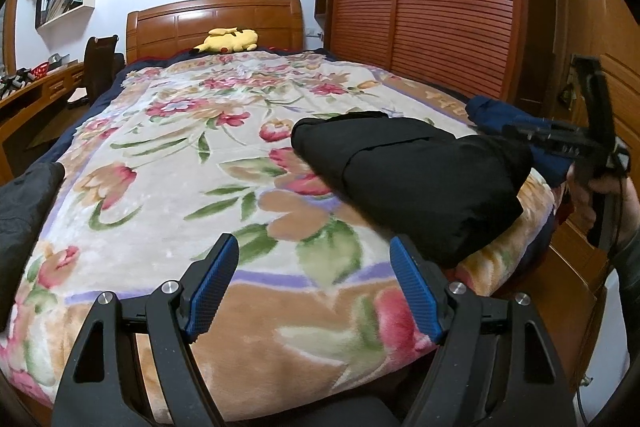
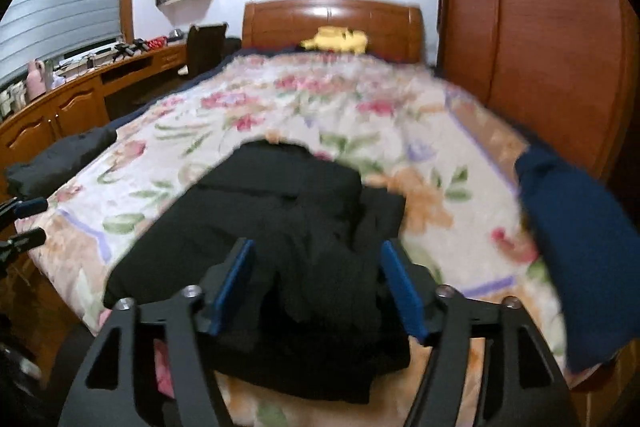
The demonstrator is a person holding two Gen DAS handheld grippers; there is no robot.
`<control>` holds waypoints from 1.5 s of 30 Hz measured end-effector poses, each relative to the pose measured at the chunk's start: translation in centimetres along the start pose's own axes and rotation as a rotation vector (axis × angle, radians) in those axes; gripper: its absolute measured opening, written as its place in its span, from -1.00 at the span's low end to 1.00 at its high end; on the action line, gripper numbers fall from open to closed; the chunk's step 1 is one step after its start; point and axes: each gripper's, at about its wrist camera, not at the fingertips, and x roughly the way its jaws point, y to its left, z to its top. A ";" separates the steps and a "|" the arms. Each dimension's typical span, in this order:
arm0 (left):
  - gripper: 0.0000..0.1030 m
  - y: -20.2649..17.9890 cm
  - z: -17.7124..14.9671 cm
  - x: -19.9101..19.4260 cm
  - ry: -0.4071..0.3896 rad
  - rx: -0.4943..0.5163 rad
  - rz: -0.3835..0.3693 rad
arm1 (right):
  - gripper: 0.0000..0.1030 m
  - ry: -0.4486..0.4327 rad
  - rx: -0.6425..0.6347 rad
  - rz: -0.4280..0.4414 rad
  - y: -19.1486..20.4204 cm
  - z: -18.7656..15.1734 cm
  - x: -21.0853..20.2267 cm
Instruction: Fold large clothes
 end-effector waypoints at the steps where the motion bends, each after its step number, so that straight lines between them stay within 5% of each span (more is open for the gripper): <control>1: 0.53 -0.1 0.0 0.0 -0.001 0.001 0.000 | 0.37 -0.017 -0.013 0.000 0.6 -0.1 -0.6; 8: 0.53 -0.3 0.0 0.2 0.001 -0.002 -0.004 | 0.36 -0.039 -0.067 0.101 4.4 -0.7 -1.7; 12: 0.53 -0.5 -0.2 0.3 0.004 -0.001 -0.004 | -0.32 0.001 -0.117 0.122 5.4 -1.0 0.0; 21: 0.53 -0.3 -0.5 0.7 0.010 -0.014 -0.007 | -0.47 0.209 -0.168 0.094 4.8 -4.0 7.1; 31: 0.53 -0.7 0.7 4.1 0.025 0.002 -0.038 | -0.46 0.163 -0.103 0.120 3.9 -4.7 6.5; 34: 0.74 -0.8 1.7 6.0 0.042 -0.001 -0.082 | -0.33 0.120 -0.102 0.110 3.0 -5.2 4.7; 38: 0.76 -1.4 3.1 8.4 0.048 0.012 -0.093 | -0.33 0.094 -0.099 0.089 2.0 -6.3 2.4; 45: 0.76 -2.1 5.5 12.2 0.055 0.049 -0.073 | 0.02 0.063 -0.019 0.020 -0.9 -7.5 -0.6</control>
